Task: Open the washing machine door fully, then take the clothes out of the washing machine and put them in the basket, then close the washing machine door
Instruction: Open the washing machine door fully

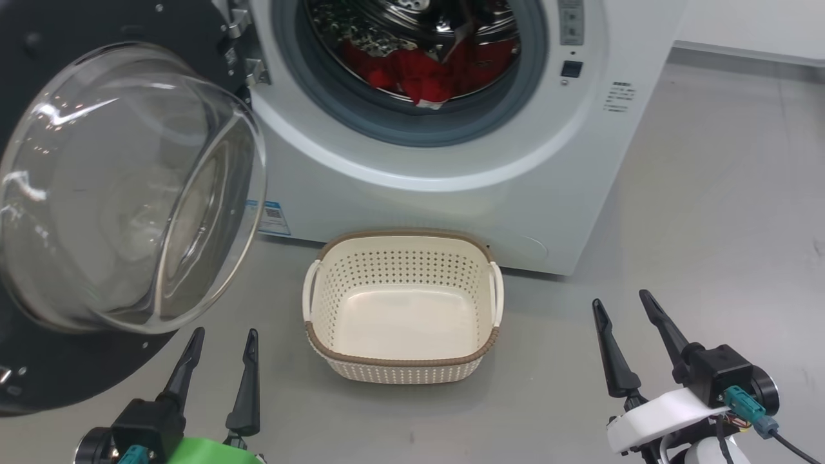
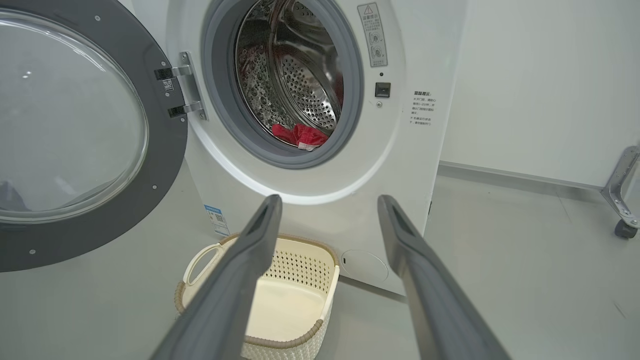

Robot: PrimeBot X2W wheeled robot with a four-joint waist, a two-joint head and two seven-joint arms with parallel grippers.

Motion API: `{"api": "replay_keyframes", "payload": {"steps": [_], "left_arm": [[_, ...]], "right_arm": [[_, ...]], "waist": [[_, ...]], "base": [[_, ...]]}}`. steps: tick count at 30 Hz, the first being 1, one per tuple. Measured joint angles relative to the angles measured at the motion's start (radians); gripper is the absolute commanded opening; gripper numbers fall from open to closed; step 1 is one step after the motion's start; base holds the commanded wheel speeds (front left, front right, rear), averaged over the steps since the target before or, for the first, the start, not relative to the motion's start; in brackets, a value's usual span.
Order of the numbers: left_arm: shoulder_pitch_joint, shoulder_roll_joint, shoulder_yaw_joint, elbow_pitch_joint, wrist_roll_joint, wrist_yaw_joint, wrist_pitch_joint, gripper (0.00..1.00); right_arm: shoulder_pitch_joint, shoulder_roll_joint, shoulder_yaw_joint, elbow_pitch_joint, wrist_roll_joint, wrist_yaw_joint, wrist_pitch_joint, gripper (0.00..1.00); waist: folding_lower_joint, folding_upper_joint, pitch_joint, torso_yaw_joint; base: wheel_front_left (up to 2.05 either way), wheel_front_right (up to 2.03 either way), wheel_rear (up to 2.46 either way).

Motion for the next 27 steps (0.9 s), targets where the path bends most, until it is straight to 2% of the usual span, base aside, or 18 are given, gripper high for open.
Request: {"api": "replay_keyframes", "payload": {"steps": [6,9,18,27], "left_arm": [[0.004,0.015,-0.003,-0.012,0.016,0.000,0.021,1.00],[0.012,0.016,-0.002,-0.016,0.016,0.001,0.027,1.00],[0.023,0.015,0.007,-0.028,0.014,0.013,0.047,1.00],[0.025,0.015,-0.005,-0.037,0.016,0.014,0.064,1.00]], "right_arm": [[0.011,0.000,0.028,-0.012,0.009,-0.002,0.000,1.00],[0.011,0.000,0.036,-0.022,0.015,-0.017,0.000,1.00],[0.034,0.000,0.059,-0.034,0.017,-0.032,0.000,1.00],[0.043,0.000,0.052,-0.051,0.026,-0.053,0.000,1.00]], "waist": [[0.0000,0.0000,-0.003,-0.061],[0.0000,0.0000,-0.004,-0.093],[0.0000,0.0000,-0.008,-0.180],[0.0000,0.0000,-0.004,-0.222]], "base": [[0.00,0.00,0.00],[0.00,0.00,0.00],[0.00,0.00,0.00],[0.00,0.00,0.00]]}}
